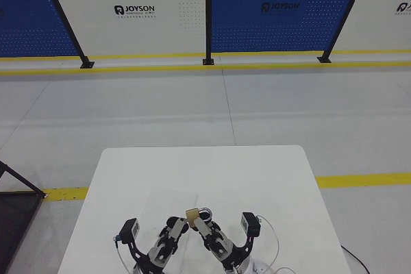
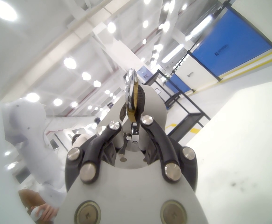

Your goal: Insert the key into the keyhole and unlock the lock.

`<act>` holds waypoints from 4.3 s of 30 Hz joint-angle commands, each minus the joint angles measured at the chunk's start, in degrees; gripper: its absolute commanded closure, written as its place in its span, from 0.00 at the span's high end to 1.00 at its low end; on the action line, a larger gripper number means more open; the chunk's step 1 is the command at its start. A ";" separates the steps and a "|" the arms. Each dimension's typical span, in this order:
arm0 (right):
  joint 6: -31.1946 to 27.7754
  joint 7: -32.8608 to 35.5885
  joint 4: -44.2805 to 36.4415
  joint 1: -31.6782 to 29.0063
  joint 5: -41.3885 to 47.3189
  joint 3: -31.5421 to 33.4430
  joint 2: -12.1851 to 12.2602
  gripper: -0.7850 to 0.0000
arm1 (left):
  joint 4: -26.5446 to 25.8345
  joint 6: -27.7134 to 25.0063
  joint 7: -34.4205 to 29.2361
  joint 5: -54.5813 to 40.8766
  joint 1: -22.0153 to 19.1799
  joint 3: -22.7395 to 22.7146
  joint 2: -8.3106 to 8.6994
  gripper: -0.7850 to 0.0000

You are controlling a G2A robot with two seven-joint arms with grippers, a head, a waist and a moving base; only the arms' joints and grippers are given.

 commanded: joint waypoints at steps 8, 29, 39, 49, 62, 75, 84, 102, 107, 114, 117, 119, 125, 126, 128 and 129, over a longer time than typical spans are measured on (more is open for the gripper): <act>-0.44 0.33 -1.07 -0.85 0.47 0.55 0.28 0.00 | -0.60 0.42 6.98 11.89 -0.19 -2.21 -0.43 0.00; 0.07 2.29 -3.14 -2.60 2.33 1.55 0.98 0.00 | 0.98 16.08 32.79 47.93 -1.92 -1.77 -0.74 0.00; 0.48 3.16 -3.52 -2.97 3.07 1.73 1.17 0.00 | 3.56 27.62 42.01 60.57 -3.43 -1.26 0.03 0.00; 0.74 4.15 -3.81 -3.18 3.83 1.79 1.33 0.00 | 3.87 34.36 43.99 65.12 -4.47 -1.17 0.81 0.00; 1.49 4.46 -4.16 -3.40 5.73 1.88 1.40 0.00 | 3.97 39.37 45.79 70.46 -5.27 -1.41 2.02 0.00; 1.76 3.26 -4.24 -3.56 5.25 2.94 1.40 0.00 | 3.25 34.65 45.71 61.18 -5.23 -0.33 2.57 1.00; 9.09 7.10 0.86 0.02 5.58 3.50 1.01 0.00 | 0.28 9.83 34.65 32.35 1.54 -0.42 3.85 1.00; 29.57 34.72 18.20 17.75 10.99 -12.86 -4.70 0.00 | -5.86 -0.75 -12.80 -25.60 15.29 -15.70 13.46 1.00; 32.04 34.92 20.24 19.04 10.17 -14.42 -5.68 0.22 | -5.86 -0.75 -12.80 -25.60 15.29 -15.70 13.46 1.00; 33.57 35.29 19.17 18.88 8.29 -14.35 -5.61 0.85 | -5.86 -0.75 -12.80 -25.60 15.29 -15.70 13.46 1.00; 34.81 35.63 17.70 18.33 6.68 -13.57 -5.10 1.00 | -5.86 -0.75 -12.80 -25.60 15.29 -15.70 13.46 1.00; 35.35 35.69 16.27 17.72 5.66 -12.80 -4.63 1.00 | -5.86 -0.75 -12.80 -25.60 15.29 -15.70 13.46 1.00; 37.74 36.63 7.98 13.79 0.29 -8.61 -2.09 1.00 | -5.86 -0.75 -12.80 -25.60 15.29 -15.70 13.46 1.00; 38.18 36.54 5.33 12.55 -1.25 -7.24 -1.39 1.00 | -5.86 -0.75 -12.80 -25.60 15.29 -15.70 13.46 1.00; 38.45 36.69 1.65 10.63 -3.10 -5.32 -0.42 1.00 | -5.86 -0.75 -12.80 -25.60 15.29 -15.70 13.46 1.00; 38.56 37.08 -0.66 9.20 -4.14 -4.07 0.21 1.00 | -5.86 -0.75 -12.80 -25.60 15.29 -15.70 13.46 1.00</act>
